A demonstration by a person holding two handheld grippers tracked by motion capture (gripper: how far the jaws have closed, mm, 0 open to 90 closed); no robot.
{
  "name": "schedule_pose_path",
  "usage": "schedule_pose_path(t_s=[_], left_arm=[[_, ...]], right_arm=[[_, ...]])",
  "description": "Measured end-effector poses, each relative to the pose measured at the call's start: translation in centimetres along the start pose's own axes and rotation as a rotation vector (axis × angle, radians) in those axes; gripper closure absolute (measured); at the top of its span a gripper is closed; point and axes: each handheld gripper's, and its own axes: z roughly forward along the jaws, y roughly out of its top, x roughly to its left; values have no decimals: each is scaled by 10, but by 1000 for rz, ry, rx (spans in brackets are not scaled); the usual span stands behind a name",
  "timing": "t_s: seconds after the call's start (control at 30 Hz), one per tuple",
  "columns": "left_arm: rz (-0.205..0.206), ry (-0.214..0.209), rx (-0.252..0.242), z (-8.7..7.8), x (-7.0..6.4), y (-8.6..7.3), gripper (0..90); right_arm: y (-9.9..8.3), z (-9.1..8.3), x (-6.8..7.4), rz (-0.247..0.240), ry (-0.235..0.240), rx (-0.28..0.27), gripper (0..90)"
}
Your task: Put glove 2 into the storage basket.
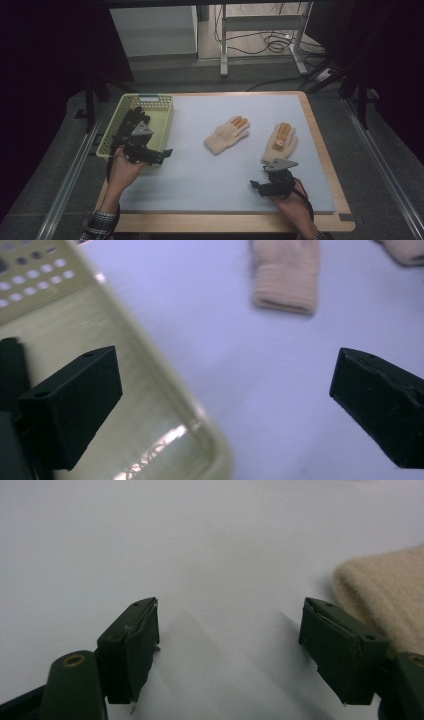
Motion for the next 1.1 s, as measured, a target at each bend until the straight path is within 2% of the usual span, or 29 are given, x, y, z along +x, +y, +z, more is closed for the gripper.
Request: schedule_pose_path(t_s=[0.2,0.23,0.27,0.4,0.53,0.63,0.67,0.7,0.77,0.83,0.9,0.97,1.07,1.1], left_arm=[[50,-58,-21,8,-29,-4,7],[61,-73,-26,12,-38,-6,7],[61,-73,-26,12,-38,-6,8],[89,-114,-26,22,-54,-15,10],[111,-118,0,39,-66,-28,9],[114,-116,26,53,-71,-41,8],[114,-116,26,53,-71,-41,8],[115,-107,42,59,-72,-47,8],[116,-103,57,62,-73,-49,8],[136,-72,87,68,-73,-55,7],[141,-72,103,72,-74,-58,8],[137,-78,99,73,-74,-60,6],[83,-128,99,76,-67,-61,10],[82,-127,98,76,-67,-61,10]], right_arm=[[0,0,0,1,-2,0,234],[0,0,0,1,-3,0,233],[0,0,0,1,-3,0,233],[0,0,0,3,-5,1,228],[0,0,0,2,-7,1,227],[0,0,0,3,-12,1,215],[0,0,0,3,-12,1,215],[0,0,0,7,-15,3,202],[0,0,0,9,-16,4,195],[0,1,0,14,-19,7,188],[0,1,0,15,-19,9,187],[0,1,0,17,-19,10,187],[1,1,0,21,-18,14,190],[1,1,0,21,-18,14,190]])
